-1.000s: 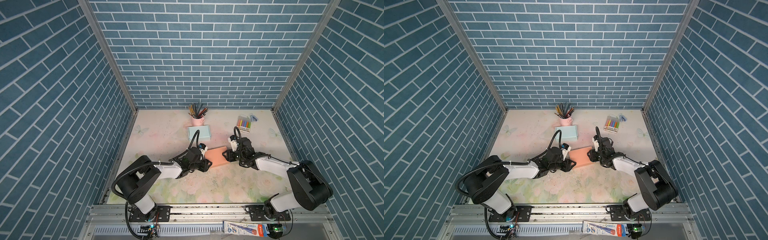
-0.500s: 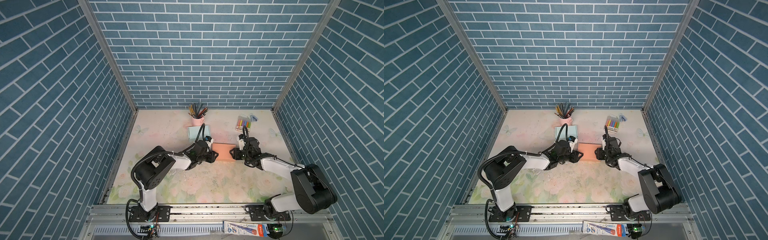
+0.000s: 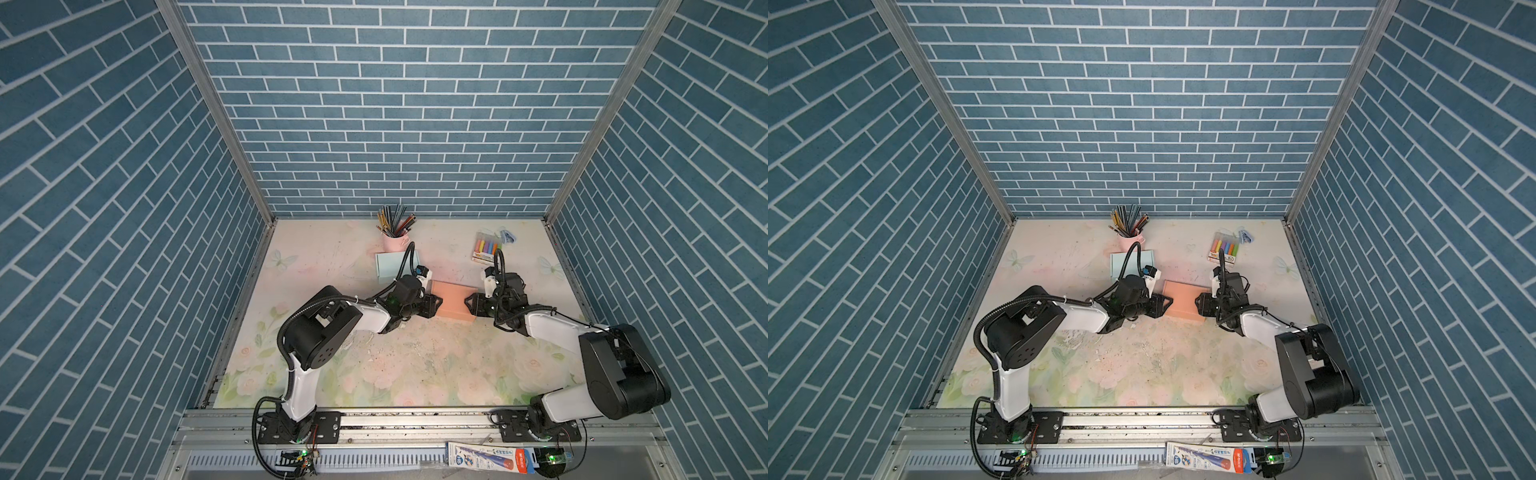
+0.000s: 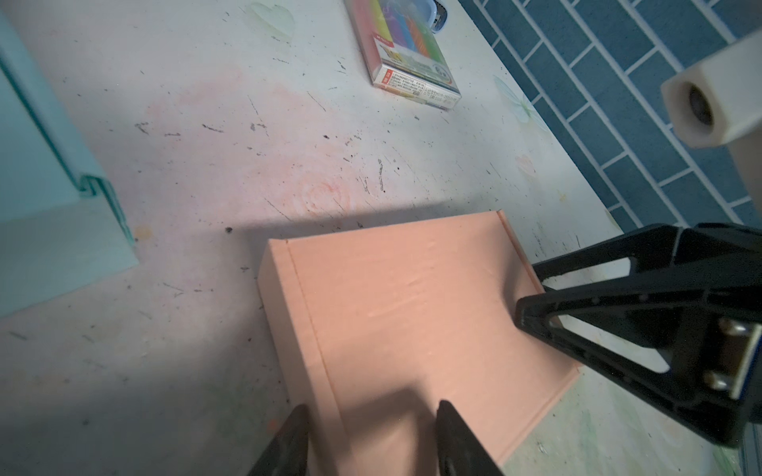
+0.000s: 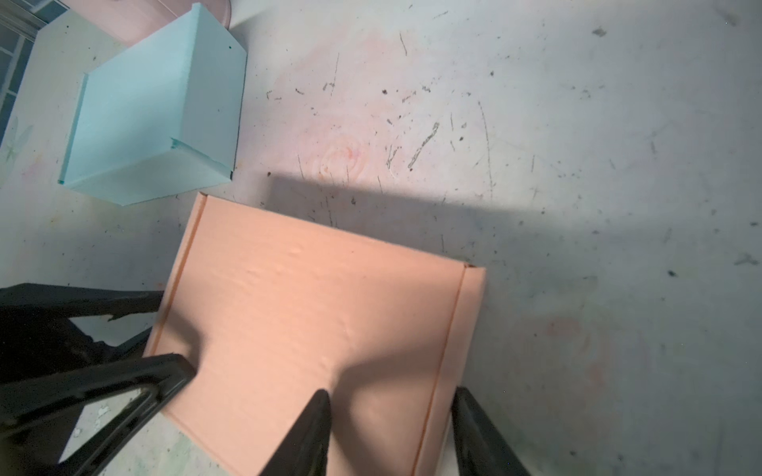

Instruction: Fold the paper box

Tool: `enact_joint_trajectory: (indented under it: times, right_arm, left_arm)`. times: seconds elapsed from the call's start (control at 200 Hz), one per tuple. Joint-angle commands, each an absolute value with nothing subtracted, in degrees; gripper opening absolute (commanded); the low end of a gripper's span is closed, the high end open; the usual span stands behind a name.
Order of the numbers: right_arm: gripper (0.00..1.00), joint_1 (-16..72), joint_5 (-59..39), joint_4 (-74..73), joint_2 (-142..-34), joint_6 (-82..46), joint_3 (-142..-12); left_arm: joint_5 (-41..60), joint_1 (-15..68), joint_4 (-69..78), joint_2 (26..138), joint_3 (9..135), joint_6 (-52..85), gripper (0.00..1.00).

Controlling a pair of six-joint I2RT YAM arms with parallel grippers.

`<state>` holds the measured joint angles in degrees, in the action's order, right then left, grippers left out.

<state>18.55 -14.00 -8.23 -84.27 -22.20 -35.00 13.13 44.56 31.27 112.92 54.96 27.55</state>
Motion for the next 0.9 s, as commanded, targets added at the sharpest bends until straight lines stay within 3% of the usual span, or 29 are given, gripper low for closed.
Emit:
enact_joint_trajectory:
  times: [0.0,0.49,0.61,0.895]
  right_arm:
    - [0.48,19.4,-20.5,-10.4,-86.7,-19.9,-36.6]
    - [0.52,17.9,-19.4,-8.8,-89.3,-18.3,-39.5]
    - [0.59,17.8,-15.9,-5.5,-88.4,-17.5,-40.0]
    - [0.80,16.3,-12.8,-1.4,-82.7,-17.3,-39.4]
  left_arm:
    - [17.6,46.4,35.6,113.5,56.7,27.8,0.50]
    - [18.1,46.4,36.3,113.1,56.0,28.2,0.51]
    - [18.9,45.8,36.2,112.1,55.1,29.2,0.54]
    - [19.2,44.2,35.2,108.8,52.4,30.4,0.72]
